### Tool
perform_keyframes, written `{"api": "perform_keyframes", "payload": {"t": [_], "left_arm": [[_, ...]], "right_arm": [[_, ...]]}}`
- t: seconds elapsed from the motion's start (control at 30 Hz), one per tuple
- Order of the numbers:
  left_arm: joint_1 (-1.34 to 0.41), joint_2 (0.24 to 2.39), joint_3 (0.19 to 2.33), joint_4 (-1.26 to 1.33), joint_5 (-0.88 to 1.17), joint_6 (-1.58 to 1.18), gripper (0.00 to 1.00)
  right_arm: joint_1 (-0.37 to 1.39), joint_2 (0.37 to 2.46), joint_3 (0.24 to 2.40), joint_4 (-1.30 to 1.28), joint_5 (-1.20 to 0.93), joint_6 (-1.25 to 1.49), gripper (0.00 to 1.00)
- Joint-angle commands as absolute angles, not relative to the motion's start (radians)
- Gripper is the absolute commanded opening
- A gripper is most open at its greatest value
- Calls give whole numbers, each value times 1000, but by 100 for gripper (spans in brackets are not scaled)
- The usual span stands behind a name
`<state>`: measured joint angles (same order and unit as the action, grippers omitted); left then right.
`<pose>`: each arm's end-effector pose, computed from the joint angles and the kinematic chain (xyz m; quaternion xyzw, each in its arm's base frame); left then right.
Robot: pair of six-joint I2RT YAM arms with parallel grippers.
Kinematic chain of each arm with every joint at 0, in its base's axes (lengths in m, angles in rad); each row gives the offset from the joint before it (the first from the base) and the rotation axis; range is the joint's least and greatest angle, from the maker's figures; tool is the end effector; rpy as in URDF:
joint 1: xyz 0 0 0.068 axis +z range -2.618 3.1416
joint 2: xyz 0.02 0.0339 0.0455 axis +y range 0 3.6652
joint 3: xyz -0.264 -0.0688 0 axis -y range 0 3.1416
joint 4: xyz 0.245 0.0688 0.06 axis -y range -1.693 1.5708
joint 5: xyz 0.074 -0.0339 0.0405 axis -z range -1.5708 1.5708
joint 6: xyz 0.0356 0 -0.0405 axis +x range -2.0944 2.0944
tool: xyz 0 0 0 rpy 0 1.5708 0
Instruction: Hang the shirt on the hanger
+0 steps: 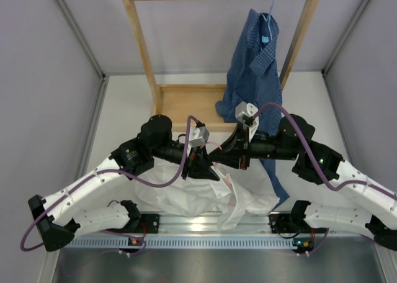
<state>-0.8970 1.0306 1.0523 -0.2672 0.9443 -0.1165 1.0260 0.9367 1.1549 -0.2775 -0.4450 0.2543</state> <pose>0.1147 -0.1898 0.3822 0.5259 0.5429 -0.5794 0.3050 0.0883 0.1753 0.4315 -0.4074 0.6007 0.5284 0.4406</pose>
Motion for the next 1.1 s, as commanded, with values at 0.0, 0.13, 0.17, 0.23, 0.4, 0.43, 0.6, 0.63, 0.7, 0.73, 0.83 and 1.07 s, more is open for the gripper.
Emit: {"api": "perform_keyframes", "payload": {"t": [0.0, 0.13, 0.17, 0.23, 0.4, 0.43, 0.6, 0.63, 0.7, 0.73, 0.83, 1.07], "left_arm": [[-904, 1023, 1078, -190, 977, -84, 0], [-904, 996, 1074, -192, 881, -72, 0], [-902, 979, 1074, -190, 850, -71, 10], [-902, 960, 1078, -198, 719, -72, 61], [-902, 887, 1120, -277, 354, -80, 98], [-902, 870, 1124, -290, 268, -84, 98], [-902, 669, 1049, -374, -308, -257, 98], [-902, 632, 1005, -426, -380, -305, 98], [-902, 530, 947, -475, -495, -449, 98], [-902, 465, 880, -485, -483, -487, 98], [-902, 364, 792, -477, -401, -515, 98], [-902, 308, 617, -301, -354, -410, 98]], "right_arm": [[1039, 936, 1183, -157, -469, 261, 7], [1039, 911, 1152, -150, -427, 258, 0], [1039, 902, 1146, -149, -410, 258, 0], [1038, 870, 1129, -150, -338, 262, 0], [1039, 807, 1124, -207, -197, 259, 0], [1039, 799, 1124, -219, -152, 252, 0], [1040, 759, 1138, -271, -57, 244, 0], [1039, 756, 1150, -284, -31, 239, 0], [1039, 759, 1196, -336, -11, 227, 0], [1039, 762, 1215, -353, -3, 213, 0], [1037, 778, 1281, -406, 11, 187, 0], [1037, 790, 1426, -552, -126, 152, 0]]}}
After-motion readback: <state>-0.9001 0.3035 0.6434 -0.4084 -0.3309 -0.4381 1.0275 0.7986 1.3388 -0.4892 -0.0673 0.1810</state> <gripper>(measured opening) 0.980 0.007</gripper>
